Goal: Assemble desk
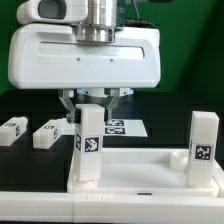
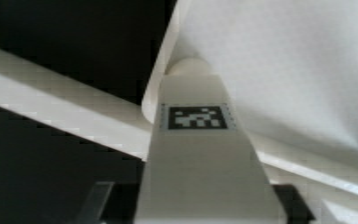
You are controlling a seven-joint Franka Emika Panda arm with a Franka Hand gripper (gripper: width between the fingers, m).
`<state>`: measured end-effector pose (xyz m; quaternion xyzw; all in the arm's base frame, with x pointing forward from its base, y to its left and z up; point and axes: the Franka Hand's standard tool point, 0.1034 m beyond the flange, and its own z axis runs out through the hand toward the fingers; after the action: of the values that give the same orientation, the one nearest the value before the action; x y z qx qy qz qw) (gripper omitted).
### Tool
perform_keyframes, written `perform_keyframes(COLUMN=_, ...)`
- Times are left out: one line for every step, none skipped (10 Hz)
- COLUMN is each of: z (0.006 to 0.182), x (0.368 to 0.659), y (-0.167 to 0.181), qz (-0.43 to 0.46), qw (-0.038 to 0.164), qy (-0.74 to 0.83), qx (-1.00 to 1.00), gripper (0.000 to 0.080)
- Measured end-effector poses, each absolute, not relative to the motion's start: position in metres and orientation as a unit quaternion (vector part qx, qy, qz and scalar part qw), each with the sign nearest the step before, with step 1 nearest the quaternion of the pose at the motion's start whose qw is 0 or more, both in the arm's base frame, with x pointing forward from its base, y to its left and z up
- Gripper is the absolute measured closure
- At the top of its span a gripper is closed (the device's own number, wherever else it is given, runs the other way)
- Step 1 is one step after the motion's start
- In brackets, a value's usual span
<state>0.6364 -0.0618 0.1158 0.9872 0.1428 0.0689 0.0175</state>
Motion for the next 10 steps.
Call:
perform_keyframes(z=0.1156, x=0.6374, y=-0.0616, qz=0.07, qw=0.013, qy=0.087, qx=0.994, gripper=0.0509)
perform_keyframes(z=0.1155, x=0.6381, y=-0.0614, qz=0.071, qw=0.008, qy=0.022, qx=0.997, gripper=0.0509)
perform_keyframes(z=0.1152, x=0.6382, y=-0.0614, qz=0.072, qw=0.004, qy=-0.029, qx=0.997, gripper=0.0509)
perform_keyframes(z=0.115, x=0.6382, y=-0.0611, qz=0.072, qw=0.001, qy=-0.07, qx=0.995, gripper=0.0509)
perform_keyframes(z=0.1149, x=0.6382, y=-0.0603, qz=0.072, qw=-0.003, qy=-0.12, qx=0.99, gripper=0.0509)
perform_keyframes(z=0.1148, x=0.6381, y=-0.0603, qz=0.071, qw=-0.006, qy=-0.171, qx=0.983, gripper=0.0509)
perform_keyframes(z=0.1146, x=0.638, y=-0.0604, qz=0.071, qw=-0.01, qy=-0.224, qx=0.972, gripper=0.0509)
perform_keyframes(z=0.1144, x=0.6379, y=-0.0607, qz=0.07, qw=-0.012, qy=-0.268, qx=0.961, gripper=0.0509)
perform_keyframes(z=0.1142, x=0.6379, y=-0.0611, qz=0.07, qw=-0.015, qy=-0.301, qx=0.951, gripper=0.0509)
perform_keyframes(z=0.114, x=0.6378, y=-0.0619, qz=0.069, qw=-0.02, qy=-0.339, qx=0.938, gripper=0.0509)
